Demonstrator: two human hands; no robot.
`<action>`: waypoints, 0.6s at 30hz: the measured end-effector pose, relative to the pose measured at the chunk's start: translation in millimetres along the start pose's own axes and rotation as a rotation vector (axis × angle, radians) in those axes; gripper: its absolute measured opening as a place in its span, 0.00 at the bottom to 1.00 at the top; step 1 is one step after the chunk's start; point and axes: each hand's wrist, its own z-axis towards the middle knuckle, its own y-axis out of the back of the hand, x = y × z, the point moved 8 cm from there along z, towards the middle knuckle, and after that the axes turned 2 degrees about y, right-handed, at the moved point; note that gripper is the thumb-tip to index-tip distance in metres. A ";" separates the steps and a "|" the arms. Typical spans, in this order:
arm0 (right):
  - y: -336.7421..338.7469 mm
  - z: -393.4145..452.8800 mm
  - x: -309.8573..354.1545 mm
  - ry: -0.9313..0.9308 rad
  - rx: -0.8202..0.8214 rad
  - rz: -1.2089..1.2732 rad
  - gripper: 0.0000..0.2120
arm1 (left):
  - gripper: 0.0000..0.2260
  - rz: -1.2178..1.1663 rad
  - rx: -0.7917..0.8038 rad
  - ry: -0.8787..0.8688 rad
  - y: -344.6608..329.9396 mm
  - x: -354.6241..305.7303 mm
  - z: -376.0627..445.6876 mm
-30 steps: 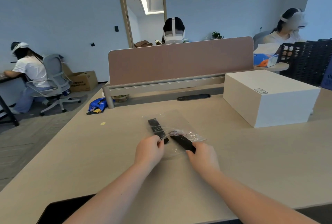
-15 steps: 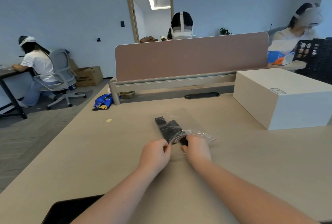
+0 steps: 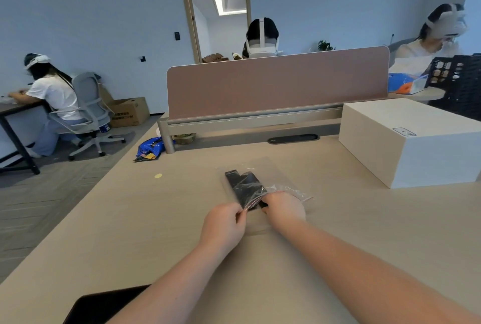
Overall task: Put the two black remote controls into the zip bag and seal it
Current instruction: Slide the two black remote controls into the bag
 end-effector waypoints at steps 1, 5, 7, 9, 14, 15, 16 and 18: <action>-1.1 0.9 0.0 -0.005 0.001 0.000 0.12 | 0.13 0.002 -0.001 0.000 0.2 0.6 -0.2; -5.7 4.3 2.6 -0.022 0.000 0.006 0.12 | 0.14 0.010 -0.005 0.004 0.4 1.8 -2.2; -7.4 5.4 3.5 -0.033 0.002 0.002 0.12 | 0.14 0.009 0.002 0.008 0.0 1.4 -3.2; -9.0 6.5 3.8 -0.037 0.011 -0.009 0.12 | 0.14 0.016 0.012 0.011 -0.5 1.3 -4.2; -10.2 4.7 6.0 0.003 0.031 -0.085 0.13 | 0.14 0.039 0.026 0.028 1.0 1.3 -6.7; -9.8 3.6 6.5 0.011 0.036 -0.113 0.14 | 0.14 0.043 0.028 0.035 1.2 1.4 -7.2; -8.9 2.6 7.3 0.020 0.035 -0.151 0.16 | 0.14 0.048 0.031 0.039 0.9 1.5 -7.7; -7.2 1.0 8.2 0.048 0.042 -0.179 0.18 | 0.13 0.052 0.040 0.043 0.6 2.2 -8.1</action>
